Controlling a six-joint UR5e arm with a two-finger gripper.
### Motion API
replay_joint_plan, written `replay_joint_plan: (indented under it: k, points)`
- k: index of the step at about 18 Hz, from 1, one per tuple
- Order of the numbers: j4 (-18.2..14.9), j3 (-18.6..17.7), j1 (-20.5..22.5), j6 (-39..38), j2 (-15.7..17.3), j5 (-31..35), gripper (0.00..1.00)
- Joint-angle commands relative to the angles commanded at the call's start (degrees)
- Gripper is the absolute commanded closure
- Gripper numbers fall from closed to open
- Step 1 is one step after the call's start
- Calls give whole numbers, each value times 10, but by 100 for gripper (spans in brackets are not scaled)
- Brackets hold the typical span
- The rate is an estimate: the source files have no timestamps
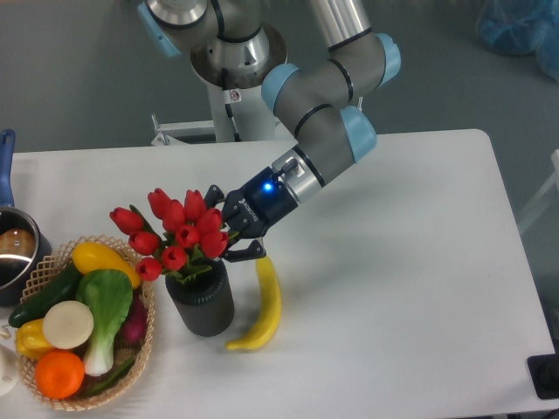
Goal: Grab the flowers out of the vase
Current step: 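Lift the gripped tulips upward, drawing stems out of the vase, then raise the tulip bunch higher, clearing the vase rim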
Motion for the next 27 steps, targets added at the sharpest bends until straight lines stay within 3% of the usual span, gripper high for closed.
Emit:
replay_joint_plan:
  k: [2,10,20,27]
  points:
    - [0,0,2,0,2,-5,74]
    - [0,10,37,-30,26,-45,74]
    - [0,57,45,-73,35,-64,74]
    - [0,69,45,-112,52,-69,74]
